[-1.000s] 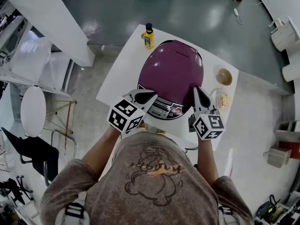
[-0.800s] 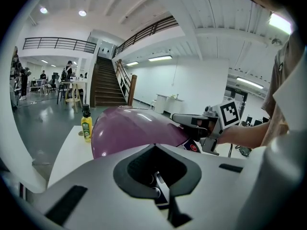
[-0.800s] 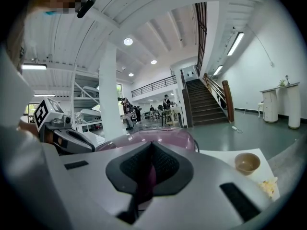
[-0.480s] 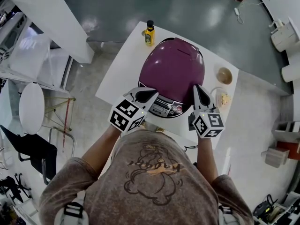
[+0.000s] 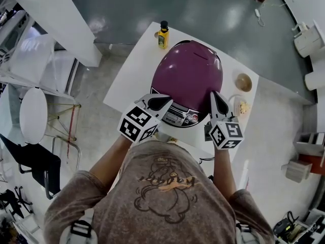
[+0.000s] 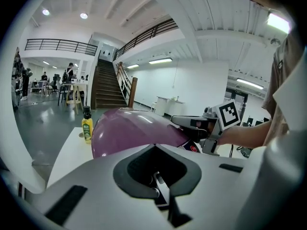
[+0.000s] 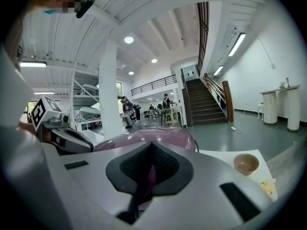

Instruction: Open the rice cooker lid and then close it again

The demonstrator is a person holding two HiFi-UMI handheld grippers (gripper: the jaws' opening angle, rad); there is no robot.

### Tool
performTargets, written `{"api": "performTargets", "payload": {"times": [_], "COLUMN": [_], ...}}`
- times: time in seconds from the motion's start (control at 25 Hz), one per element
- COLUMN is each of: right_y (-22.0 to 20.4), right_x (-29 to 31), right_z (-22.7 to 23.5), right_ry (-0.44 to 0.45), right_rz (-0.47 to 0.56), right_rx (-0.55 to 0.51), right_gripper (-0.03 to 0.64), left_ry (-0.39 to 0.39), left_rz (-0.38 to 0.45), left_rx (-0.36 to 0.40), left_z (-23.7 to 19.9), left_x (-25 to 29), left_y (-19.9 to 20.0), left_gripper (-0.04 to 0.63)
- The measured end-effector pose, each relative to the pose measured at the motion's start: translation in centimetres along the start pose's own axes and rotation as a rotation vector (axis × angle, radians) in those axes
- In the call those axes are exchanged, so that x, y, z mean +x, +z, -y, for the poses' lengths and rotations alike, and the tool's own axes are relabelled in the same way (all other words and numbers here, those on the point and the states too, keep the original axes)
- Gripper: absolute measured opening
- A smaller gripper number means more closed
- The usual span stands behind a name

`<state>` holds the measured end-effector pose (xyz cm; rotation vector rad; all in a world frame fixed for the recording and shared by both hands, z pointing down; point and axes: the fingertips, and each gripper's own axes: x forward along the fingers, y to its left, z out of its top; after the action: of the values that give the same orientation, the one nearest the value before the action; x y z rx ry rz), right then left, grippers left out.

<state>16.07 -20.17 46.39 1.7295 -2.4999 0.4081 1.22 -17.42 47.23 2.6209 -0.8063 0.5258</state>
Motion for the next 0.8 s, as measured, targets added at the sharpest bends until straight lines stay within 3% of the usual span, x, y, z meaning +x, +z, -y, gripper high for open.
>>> {"api": "performTargets", "payload": {"times": [0.56, 0.8], "right_y": [-0.05, -0.06], "right_x": [0.16, 0.38], "right_z": [0.18, 0.26], "right_ry": [-0.001, -0.001], "right_rz": [0.0, -0.005], "right_rx": [0.0, -0.009], "right_gripper": [0.002, 0.002], "left_ry": [-0.012, -0.017], "left_rz": [-0.018, 0.009], "left_rx": [0.045, 0.018], "left_z": [0.59, 0.54], "left_x": [0.25, 0.19], "left_y": [-0.13, -0.14], "left_gripper": [0.02, 0.02]}}
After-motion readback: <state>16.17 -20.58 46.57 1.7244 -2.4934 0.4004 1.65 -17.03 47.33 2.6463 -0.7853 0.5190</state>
